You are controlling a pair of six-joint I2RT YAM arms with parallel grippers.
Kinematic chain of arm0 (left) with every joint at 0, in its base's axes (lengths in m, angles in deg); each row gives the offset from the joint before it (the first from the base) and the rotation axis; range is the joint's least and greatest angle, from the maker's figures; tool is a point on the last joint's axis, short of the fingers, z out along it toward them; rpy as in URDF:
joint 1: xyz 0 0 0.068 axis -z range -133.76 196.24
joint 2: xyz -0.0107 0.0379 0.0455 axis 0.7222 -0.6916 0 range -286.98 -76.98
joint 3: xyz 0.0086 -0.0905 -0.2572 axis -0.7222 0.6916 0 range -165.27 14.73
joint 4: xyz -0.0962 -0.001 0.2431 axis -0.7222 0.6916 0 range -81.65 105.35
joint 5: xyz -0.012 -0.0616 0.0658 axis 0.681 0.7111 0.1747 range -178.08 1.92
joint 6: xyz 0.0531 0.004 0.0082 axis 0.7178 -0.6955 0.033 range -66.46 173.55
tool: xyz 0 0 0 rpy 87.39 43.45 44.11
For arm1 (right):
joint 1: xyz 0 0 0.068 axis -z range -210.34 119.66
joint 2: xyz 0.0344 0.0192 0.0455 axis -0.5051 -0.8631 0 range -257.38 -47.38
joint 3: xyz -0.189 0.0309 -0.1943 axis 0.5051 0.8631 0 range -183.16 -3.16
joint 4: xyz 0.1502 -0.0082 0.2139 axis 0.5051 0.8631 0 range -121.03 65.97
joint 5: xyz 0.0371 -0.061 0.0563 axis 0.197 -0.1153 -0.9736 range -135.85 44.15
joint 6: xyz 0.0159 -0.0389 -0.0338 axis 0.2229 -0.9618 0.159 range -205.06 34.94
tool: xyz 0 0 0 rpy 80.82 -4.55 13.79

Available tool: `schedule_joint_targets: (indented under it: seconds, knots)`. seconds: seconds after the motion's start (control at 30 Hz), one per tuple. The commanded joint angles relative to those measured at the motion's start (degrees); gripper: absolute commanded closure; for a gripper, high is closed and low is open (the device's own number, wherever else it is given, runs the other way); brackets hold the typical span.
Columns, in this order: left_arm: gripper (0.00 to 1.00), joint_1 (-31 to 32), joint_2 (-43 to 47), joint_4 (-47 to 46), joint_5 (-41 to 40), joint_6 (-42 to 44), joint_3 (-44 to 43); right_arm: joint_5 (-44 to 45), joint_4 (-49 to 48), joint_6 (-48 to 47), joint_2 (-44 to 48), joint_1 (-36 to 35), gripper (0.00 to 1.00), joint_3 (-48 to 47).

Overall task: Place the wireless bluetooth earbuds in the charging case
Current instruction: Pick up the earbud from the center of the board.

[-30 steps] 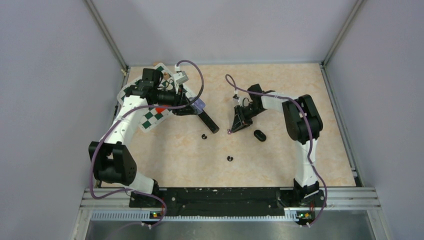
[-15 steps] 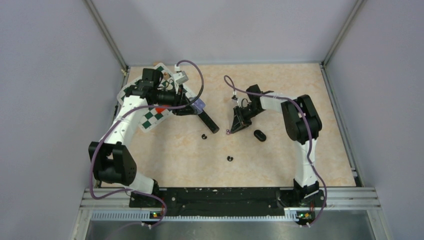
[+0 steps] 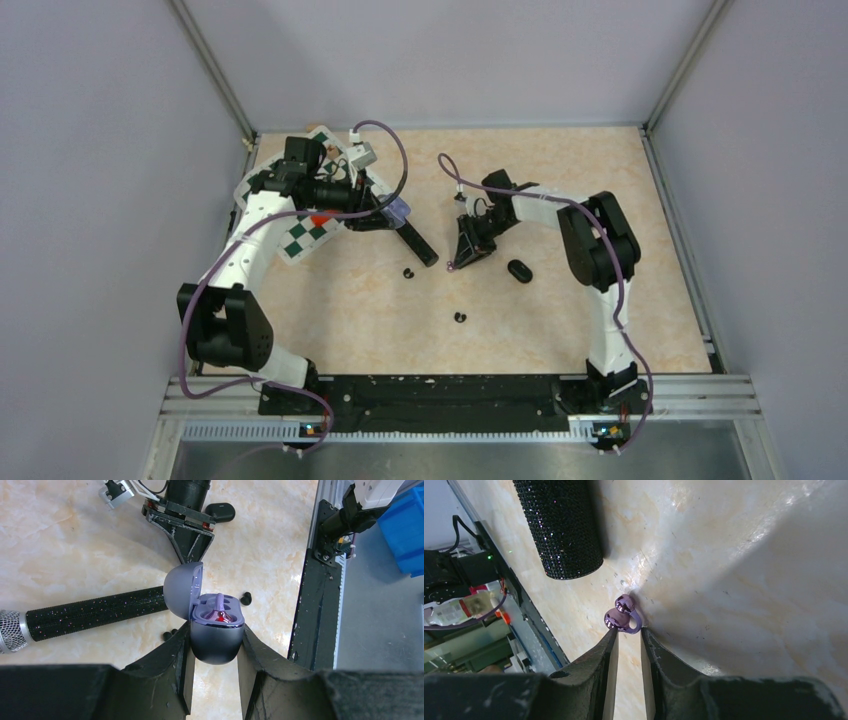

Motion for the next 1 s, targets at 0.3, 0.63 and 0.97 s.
schedule_joint_targets:
  seconds: [0.3,0.63,0.97]
  knots:
    - [1.00,0.1,2.7,-0.6,1.2,1.1,0.4,9.6,-1.1,-1.2,0.6,-2.8,0.78,-1.0]
    - [1.00,0.1,2.6,-0.5,1.3,1.2,0.4,9.2,-1.5,-0.9,0.7,-4.3,0.79,-1.2]
    - [1.00,0.1,2.6,-0.5,1.2,1.2,0.3,-0.6,-5.9,3.4,0.4,-3.1,0.91,-0.1]
